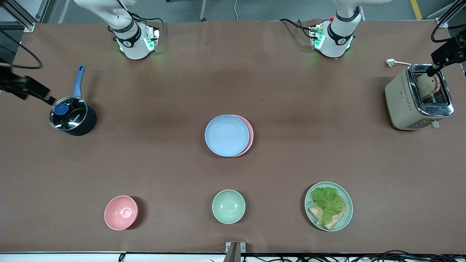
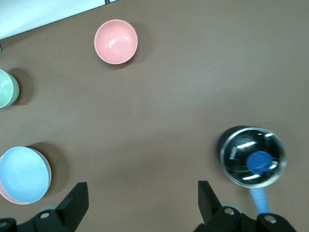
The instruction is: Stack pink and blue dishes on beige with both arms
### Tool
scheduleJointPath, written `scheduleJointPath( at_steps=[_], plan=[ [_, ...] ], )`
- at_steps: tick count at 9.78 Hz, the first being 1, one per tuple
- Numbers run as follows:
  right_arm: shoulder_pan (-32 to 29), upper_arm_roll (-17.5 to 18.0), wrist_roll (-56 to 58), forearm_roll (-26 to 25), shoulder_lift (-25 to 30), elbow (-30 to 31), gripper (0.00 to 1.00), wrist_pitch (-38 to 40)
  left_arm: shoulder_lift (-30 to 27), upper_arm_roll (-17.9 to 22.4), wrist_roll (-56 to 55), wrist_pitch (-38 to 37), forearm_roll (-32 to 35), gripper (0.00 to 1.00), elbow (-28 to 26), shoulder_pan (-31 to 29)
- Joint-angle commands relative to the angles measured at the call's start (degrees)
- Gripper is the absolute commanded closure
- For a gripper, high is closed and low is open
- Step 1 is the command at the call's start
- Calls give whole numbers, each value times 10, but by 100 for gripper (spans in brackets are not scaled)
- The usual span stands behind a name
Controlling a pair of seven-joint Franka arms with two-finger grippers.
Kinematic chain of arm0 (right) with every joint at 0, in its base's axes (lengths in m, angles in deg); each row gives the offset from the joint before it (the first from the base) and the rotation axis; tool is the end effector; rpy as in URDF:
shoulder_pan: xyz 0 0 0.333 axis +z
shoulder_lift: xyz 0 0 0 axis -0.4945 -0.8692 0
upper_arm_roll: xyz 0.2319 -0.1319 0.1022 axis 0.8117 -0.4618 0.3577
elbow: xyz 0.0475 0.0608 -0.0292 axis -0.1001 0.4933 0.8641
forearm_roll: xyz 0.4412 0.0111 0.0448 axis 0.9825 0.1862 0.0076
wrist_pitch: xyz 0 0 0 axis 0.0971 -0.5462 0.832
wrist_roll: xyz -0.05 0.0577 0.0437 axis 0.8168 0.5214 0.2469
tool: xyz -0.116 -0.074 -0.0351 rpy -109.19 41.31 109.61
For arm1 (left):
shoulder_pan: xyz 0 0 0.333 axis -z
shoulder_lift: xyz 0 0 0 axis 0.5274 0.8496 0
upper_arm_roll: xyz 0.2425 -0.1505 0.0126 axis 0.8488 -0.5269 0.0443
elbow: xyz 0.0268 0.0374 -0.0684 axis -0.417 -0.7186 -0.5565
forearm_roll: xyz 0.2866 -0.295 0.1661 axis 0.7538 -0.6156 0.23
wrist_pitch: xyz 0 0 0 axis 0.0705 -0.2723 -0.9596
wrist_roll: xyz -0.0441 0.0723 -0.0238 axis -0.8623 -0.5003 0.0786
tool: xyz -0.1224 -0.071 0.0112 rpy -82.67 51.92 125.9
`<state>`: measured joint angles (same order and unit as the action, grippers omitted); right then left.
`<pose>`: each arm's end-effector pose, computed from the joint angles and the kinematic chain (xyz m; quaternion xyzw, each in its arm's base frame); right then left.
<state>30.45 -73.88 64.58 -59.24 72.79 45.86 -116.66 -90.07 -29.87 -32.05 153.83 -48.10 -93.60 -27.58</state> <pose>0.5910 -0.0456 0.5978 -0.9903 0.1256 -0.0373 0.0456 0.5779 -0.0085 0.6596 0.9979 -0.0442 0.0422 0.0220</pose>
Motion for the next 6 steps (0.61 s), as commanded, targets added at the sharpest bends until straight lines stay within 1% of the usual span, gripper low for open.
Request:
scheduleJointPath(
  at_steps=[1,3,6],
  plan=[
    [-1,-4,7,-22,-51,-109,0,78,-13,-13,-8,-4,16,0,-42,-6],
    [-7,-3,36,-17,-56,-115,0,90,-9,-27,-14,1,38,0,-42,-6],
    [-9,-2,75,-33,-56,-115,0,92,-8,-28,-34,9,38,0,-48,-5]
  ],
)
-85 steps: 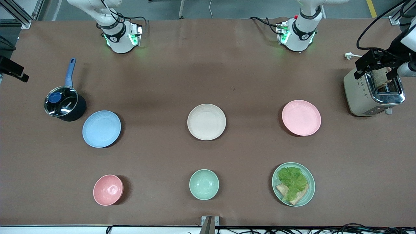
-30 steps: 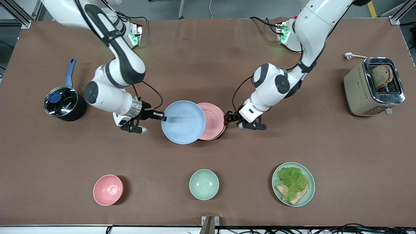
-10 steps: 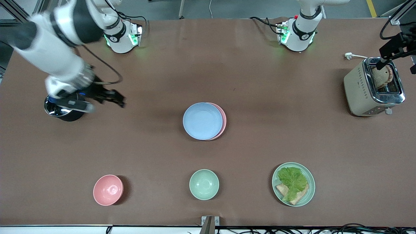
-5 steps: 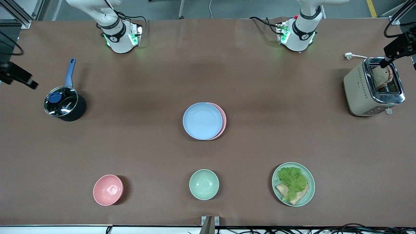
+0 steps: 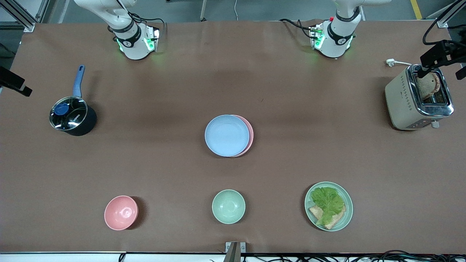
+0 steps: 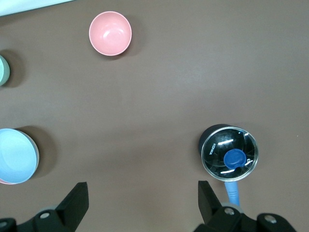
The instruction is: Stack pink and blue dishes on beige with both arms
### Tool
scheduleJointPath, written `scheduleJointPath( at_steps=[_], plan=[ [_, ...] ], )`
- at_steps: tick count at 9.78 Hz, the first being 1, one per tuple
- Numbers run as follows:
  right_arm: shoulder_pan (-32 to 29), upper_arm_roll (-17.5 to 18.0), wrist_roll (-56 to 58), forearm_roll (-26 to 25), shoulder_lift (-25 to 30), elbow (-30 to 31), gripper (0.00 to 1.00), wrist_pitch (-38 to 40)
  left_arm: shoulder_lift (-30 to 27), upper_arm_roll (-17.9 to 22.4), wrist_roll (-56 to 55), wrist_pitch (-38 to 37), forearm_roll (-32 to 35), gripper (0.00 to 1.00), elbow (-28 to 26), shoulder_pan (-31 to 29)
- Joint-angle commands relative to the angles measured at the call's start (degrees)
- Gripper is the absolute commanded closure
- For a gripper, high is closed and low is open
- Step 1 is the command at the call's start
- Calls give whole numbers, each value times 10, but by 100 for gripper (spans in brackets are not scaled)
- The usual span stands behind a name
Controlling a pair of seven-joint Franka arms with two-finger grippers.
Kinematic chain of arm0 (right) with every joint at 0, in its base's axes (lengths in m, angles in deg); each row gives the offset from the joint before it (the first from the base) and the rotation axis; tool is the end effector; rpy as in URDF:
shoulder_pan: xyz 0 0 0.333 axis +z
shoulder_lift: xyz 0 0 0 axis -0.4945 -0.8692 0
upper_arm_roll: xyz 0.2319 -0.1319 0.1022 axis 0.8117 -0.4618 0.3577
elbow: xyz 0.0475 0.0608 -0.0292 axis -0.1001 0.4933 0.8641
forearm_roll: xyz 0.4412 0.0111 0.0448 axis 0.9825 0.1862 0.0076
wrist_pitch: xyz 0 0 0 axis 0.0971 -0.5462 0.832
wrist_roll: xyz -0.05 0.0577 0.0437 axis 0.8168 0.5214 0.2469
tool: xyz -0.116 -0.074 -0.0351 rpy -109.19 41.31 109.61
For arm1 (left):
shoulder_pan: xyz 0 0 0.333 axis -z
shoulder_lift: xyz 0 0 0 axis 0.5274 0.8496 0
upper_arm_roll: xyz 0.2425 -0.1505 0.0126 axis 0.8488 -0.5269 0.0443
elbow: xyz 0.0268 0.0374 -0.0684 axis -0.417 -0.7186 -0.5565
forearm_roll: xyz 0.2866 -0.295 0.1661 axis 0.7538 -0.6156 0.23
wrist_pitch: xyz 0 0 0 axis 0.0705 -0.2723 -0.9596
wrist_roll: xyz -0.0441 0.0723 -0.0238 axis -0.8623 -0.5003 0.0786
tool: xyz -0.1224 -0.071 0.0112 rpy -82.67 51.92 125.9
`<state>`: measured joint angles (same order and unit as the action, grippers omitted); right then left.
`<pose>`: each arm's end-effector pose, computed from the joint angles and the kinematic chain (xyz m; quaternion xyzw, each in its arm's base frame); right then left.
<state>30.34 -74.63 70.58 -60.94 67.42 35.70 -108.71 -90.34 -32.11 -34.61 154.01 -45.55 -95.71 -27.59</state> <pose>0.5987 -0.0562 0.6208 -0.9966 0.0785 -0.0122 0.0237 0.5774 -0.0248 0.6438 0.9989 -0.0376 0.0270 0.0009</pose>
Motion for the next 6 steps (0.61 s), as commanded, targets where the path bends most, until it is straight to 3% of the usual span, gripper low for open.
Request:
scheduleJointPath(
  at_steps=[1,6],
  plan=[
    [-7,7,15,-24,-2,-14,0,12,-5,-7,-9,8,12,0,-27,-5],
    [-9,7,7,-24,-1,-11,0,28,-5,-6,-9,9,11,0,-26,-5]
  ],
)
